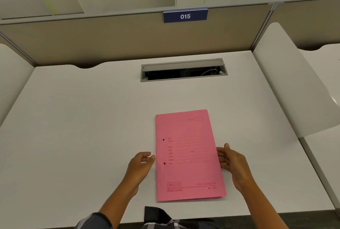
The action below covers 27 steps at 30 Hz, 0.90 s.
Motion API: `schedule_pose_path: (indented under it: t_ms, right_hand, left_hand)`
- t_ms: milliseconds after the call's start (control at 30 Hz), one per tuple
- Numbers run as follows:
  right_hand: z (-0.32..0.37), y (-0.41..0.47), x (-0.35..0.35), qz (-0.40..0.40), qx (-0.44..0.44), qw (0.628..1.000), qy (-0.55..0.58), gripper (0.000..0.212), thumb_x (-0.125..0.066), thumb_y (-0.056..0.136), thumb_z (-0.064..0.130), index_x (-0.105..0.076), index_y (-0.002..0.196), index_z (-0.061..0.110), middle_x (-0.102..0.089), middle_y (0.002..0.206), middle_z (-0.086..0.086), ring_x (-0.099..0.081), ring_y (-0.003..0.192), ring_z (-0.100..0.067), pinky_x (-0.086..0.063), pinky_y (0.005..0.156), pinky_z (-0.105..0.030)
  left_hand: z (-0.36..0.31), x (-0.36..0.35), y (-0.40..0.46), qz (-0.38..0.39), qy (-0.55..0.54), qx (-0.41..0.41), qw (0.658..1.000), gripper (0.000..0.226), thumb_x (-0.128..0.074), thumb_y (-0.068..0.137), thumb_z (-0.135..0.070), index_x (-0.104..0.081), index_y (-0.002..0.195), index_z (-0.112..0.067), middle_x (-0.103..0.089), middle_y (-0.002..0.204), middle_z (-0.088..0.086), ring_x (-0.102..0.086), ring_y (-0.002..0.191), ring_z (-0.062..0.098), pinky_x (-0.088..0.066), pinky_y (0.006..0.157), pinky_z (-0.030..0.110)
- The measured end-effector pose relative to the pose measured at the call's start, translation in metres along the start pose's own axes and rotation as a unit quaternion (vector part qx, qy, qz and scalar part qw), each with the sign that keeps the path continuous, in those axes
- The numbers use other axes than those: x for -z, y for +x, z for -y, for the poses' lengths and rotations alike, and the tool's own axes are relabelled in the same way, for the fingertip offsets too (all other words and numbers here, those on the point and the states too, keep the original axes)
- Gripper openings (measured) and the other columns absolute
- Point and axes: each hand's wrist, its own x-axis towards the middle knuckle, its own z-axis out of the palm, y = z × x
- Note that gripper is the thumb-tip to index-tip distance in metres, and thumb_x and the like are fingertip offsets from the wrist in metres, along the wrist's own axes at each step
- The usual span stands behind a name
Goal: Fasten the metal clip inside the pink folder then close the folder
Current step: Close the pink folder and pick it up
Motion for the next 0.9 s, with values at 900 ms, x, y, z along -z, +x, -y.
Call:
schedule_pose_path:
  t_ms: [900]
  right_hand:
    - [-0.021, 0.007, -0.018, -0.148, 0.126, 0.893, -0.405, 0.013, -0.072, 0.097, 0.022, -0.081, 0.107, 0.021, -0.08, 0.105, 0.008, -0.069, 0.083, -0.01, -0.046, 0.07, -0.017]
  left_hand:
    - [0.004, -0.045, 0.02, -0.02, -0.157, 0.04, 0.987, 0.01, -0.065, 0.104, -0.013, -0.074, 0.1, -0.016, -0.08, 0.1, 0.009, -0.076, 0.09, 0.024, -0.062, 0.071, 0.031]
